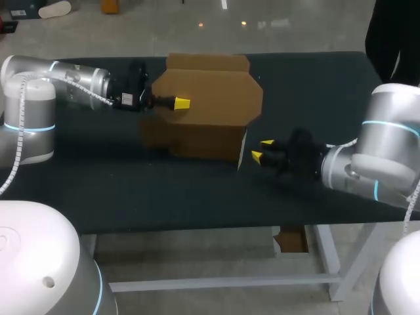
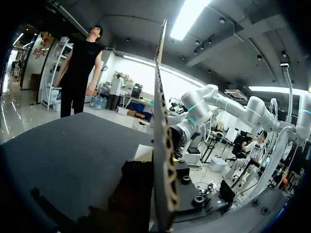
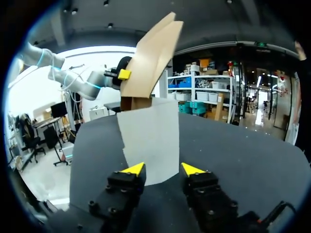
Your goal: Assemble the packaging by folding the flat box into shape, placing the metal phone stand inside, and closing the box properly
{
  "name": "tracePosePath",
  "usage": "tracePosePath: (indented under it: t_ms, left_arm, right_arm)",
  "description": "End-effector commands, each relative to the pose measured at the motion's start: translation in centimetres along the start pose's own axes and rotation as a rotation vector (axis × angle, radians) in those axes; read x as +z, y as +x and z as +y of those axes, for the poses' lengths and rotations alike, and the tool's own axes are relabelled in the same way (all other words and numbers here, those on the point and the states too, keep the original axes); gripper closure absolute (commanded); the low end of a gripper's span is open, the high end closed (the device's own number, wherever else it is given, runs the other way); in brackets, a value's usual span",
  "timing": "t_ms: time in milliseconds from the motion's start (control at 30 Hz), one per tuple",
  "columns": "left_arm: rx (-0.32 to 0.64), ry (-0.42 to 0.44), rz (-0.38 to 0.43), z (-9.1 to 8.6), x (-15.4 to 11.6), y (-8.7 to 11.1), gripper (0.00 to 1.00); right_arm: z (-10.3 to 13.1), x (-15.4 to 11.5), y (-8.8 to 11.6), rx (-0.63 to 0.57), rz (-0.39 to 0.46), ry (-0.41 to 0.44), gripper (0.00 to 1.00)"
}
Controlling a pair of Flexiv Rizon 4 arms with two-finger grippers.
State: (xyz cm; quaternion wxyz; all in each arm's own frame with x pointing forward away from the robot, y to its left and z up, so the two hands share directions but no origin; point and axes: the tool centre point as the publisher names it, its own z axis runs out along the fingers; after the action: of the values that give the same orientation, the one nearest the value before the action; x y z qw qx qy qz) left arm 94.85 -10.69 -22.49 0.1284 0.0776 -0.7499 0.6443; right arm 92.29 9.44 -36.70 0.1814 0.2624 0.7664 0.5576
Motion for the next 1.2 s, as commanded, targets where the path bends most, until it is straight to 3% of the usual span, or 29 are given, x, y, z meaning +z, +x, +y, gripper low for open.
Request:
tracePosePath:
  t_ms: [33, 1200]
  left_arm:
    - [0.0, 0.0, 0.002, 0.2, 0.1, 0.0, 1.0]
    - [-0.017, 0.012, 0.001, 0.4, 0.0, -0.5, 1.0]
  right_arm:
    - [-0.2, 0.6, -0.4, 0.004, 0.041, 0.003, 0.52]
    - [-0.1, 2.5, 0.5, 0.011, 0.024, -0.047, 0.52]
